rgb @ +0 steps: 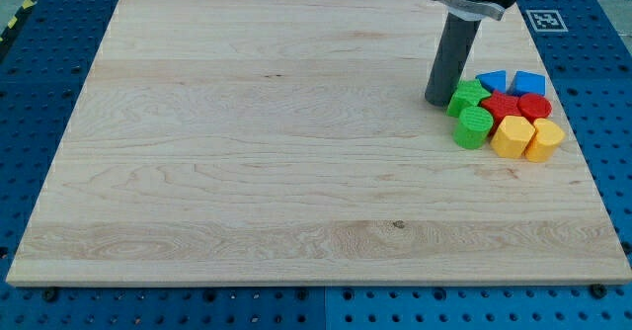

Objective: Move the hexagon diagonally to the green circle

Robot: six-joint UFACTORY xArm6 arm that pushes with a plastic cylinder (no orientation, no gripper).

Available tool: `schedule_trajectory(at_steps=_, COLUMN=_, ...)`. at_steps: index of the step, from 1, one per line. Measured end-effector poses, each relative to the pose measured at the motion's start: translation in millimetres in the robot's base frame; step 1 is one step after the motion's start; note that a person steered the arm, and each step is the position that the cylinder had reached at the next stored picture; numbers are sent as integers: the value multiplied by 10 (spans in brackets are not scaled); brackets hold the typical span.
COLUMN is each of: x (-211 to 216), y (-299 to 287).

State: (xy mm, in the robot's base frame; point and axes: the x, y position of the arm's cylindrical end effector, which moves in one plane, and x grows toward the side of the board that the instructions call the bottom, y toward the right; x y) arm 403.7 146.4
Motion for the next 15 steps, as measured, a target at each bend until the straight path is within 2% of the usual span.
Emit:
schedule_trajectory(at_steps=1, x=0, y=-105)
schedule_trajectory(at_steps=2, x=-271, y=-602)
schedule_trajectory(at_steps=3, x=-809, y=-708)
schedule_trajectory(at_steps=5, x=-939, y=710)
schedule_trajectory(at_steps=6, x=-708, y=1326)
schedule_trajectory(at_steps=7, x=-163, y=1561)
schedule_trajectory(at_steps=8, x=432, y=1580)
schedule_trajectory(at_steps=9, x=680, y=1308)
schedule_trajectory(at_steps=11, x=680, y=-147)
schedule_trajectory(at_steps=12, x=680, y=-586)
schedule_trajectory(at_steps=13, x=677, y=-483)
schedule_trajectory(at_steps=15, x=683, y=261)
